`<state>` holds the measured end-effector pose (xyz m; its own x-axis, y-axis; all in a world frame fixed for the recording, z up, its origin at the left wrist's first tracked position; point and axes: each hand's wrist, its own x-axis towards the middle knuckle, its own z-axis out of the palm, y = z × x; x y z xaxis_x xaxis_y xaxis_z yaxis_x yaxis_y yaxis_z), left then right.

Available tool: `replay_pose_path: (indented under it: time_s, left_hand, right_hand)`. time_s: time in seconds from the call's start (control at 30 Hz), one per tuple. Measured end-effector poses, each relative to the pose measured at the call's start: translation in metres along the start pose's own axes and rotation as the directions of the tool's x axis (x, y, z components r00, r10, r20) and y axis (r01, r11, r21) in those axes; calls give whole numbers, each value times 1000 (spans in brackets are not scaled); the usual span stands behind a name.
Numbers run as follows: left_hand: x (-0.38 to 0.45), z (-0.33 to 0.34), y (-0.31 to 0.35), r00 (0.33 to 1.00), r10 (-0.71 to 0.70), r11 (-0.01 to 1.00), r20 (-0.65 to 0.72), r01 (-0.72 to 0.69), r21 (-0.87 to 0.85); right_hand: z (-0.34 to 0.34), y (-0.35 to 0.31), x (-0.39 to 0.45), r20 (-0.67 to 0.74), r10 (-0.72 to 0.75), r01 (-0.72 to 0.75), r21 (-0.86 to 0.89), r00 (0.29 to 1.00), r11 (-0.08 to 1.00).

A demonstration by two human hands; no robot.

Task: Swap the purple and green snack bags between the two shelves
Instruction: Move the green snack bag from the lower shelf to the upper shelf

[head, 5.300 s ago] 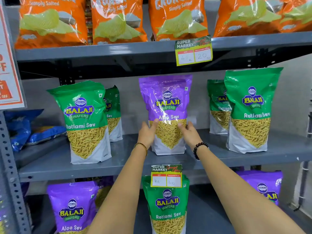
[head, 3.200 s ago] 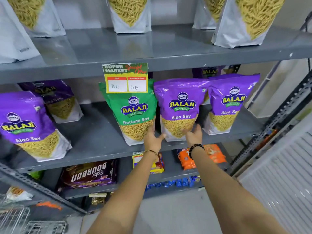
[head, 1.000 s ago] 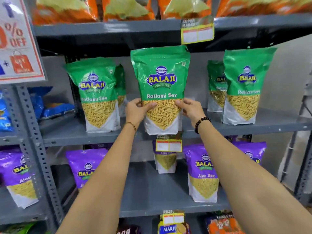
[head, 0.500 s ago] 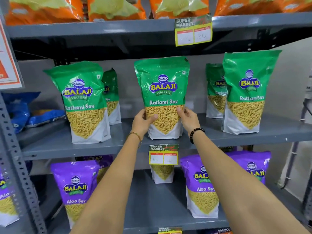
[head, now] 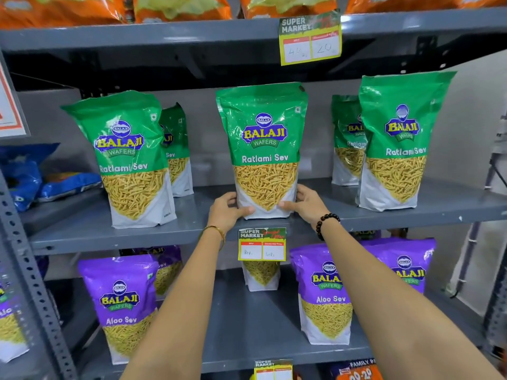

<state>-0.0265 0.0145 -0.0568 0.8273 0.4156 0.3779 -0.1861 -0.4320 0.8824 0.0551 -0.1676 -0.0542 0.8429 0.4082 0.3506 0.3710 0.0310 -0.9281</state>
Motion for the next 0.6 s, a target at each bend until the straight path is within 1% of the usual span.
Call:
replay_pose_path:
  time_s: [0.3, 0.43, 0.5, 0.53, 0.6]
  left_hand:
    - [-3, -1, 0, 1000, 8, 999, 2, -8, -34]
    - [-7, -1, 2, 1000, 15, 999, 8, -14, -37]
    - [-8, -3, 1, 1000, 9, 998, 11, -8, -70]
    - [-9, -4, 1, 1000, 8, 997, -6, -8, -82]
    - [-16, -2, 1, 994, 49, 996, -97, -56, -69]
  right_hand:
    - [3, -2, 0, 41, -9, 10, -26, 999, 1000]
    - [3, 1, -1, 40, -18, 21, -75, 999, 997]
    - [3, 3, -1, -6, -35, 34, -85, 999, 996]
    - [4, 4, -2, -64, -36, 31, -72, 997, 997]
    - [8, 3, -9, -240, -41, 33, -36, 970, 999]
